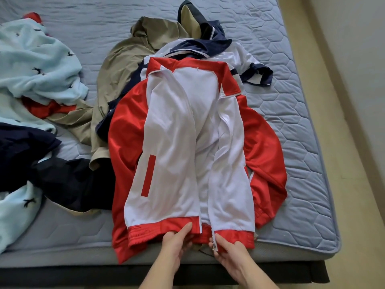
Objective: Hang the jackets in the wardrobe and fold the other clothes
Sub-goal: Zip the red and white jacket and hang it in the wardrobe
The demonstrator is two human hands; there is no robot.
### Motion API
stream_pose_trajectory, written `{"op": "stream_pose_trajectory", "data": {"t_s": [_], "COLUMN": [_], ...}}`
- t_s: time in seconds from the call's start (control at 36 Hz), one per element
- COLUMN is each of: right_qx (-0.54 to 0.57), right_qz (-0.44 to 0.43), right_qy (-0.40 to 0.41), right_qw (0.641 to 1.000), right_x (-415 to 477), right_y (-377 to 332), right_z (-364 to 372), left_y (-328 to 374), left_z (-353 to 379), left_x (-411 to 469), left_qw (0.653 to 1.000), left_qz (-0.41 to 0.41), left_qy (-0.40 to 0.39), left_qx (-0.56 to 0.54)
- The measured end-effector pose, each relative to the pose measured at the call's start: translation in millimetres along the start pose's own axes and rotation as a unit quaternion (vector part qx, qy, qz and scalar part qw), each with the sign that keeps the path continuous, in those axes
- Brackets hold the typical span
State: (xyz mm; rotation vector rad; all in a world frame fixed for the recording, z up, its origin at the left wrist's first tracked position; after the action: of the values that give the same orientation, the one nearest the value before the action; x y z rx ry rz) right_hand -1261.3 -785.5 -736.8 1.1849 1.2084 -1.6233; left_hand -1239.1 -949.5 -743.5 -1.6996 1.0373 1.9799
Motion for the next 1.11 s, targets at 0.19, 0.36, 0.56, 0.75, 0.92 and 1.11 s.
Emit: {"op": "stream_pose_trajectory", "data": {"t_s": [0.19, 0.36, 0.56, 0.75, 0.92, 1.11], "right_qx": [-0.029, -0.021, 0.005, 0.028, 0.035, 0.082], "right_qz": [0.005, -0.006, -0.021, -0.058, -0.079, -0.094], "right_qy": [-0.043, -0.063, -0.123, -0.121, -0.130, -0.136], "right_qw": [0.999, 0.998, 0.992, 0.991, 0.988, 0.983], "right_x": [-7.8, -12.9, -25.5, -33.9, -40.1, -43.7], "right_y": [-3.8, -7.2, -8.3, -12.9, -13.9, -18.0], "right_z": [6.8, 8.8, 21.5, 26.0, 34.9, 45.5], "left_y": [3.2, 2.8, 14.6, 37.8, 42.9, 44.6], "left_z": [17.4, 21.9, 21.7, 21.8, 32.8, 39.2], "left_x": [-4.4, -12.9, -38.3, -56.3, -66.2, -73.3], "left_qw": [0.999, 0.997, 0.984, 0.963, 0.950, 0.936], "left_qz": [-0.018, -0.016, 0.109, 0.249, 0.303, 0.341], "left_qy": [-0.050, -0.077, -0.068, -0.035, -0.024, -0.024], "left_qx": [-0.004, 0.016, 0.122, 0.093, 0.074, 0.082]}}
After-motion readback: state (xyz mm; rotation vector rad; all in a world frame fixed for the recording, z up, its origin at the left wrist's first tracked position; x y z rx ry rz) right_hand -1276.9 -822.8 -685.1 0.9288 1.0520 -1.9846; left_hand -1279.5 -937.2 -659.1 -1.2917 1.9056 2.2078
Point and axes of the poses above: each hand's wrist, its own x-axis towards the middle knuckle, its own z-axis out of the palm, y = z × x, the point moved 6 cm from there along x, towards the middle knuckle, and after that the axes turned 3 degrees about -x, right-handed, at the moved point
